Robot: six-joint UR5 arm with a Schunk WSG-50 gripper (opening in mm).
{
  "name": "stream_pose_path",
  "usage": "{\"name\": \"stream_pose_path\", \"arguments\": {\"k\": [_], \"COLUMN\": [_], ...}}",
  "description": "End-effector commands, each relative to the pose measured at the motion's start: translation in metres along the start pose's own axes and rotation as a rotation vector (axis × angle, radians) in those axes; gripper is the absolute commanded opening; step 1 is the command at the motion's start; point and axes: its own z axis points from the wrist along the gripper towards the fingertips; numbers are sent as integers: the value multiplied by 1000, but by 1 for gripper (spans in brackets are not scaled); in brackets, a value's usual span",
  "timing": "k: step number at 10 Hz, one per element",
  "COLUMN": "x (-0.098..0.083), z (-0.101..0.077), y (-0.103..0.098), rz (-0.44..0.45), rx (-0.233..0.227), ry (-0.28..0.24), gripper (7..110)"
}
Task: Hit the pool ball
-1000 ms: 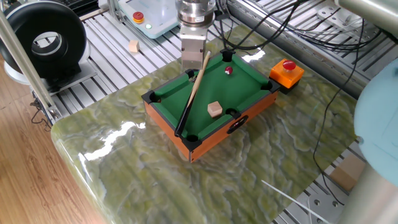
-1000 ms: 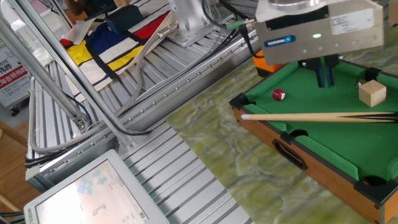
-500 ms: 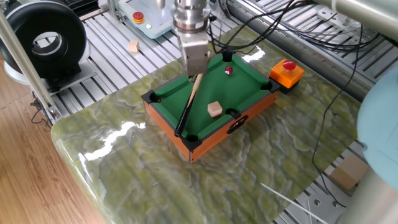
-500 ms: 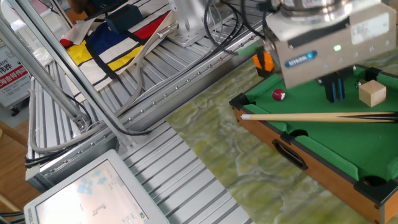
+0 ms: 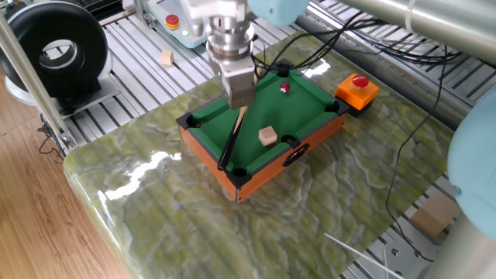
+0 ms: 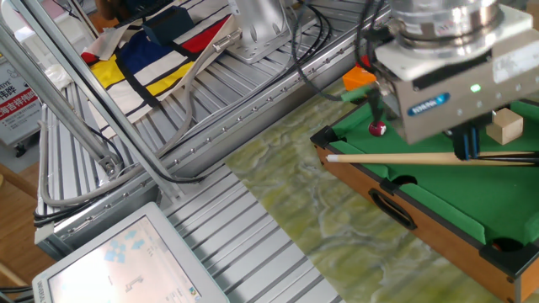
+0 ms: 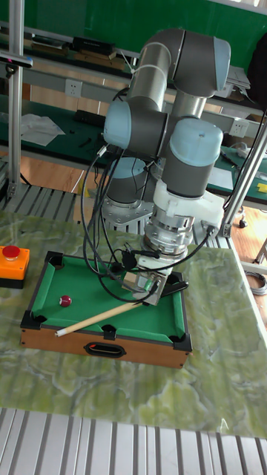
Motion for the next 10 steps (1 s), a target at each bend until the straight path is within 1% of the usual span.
{"name": "stream_pose_path", "arguments": {"k": [1,2,3,4,5,6,9,10], "x": [-14,-15,-11,-7,-1,8,11,11], "z": [3,-7,-18,-20,-21,-22,-21,-19], "y": [6,5,-4,-10,-12,-17,-19,-17], "rz": [-112,-165,-221,-285,-332,-373,-450,-463], "rx": [-10,-23,-2,12,16,25,30,23], "ry": [-45,-73,-77,-71,-53,-26,-24,-34], "gripper": [7,7,7,7,7,7,7,7]}}
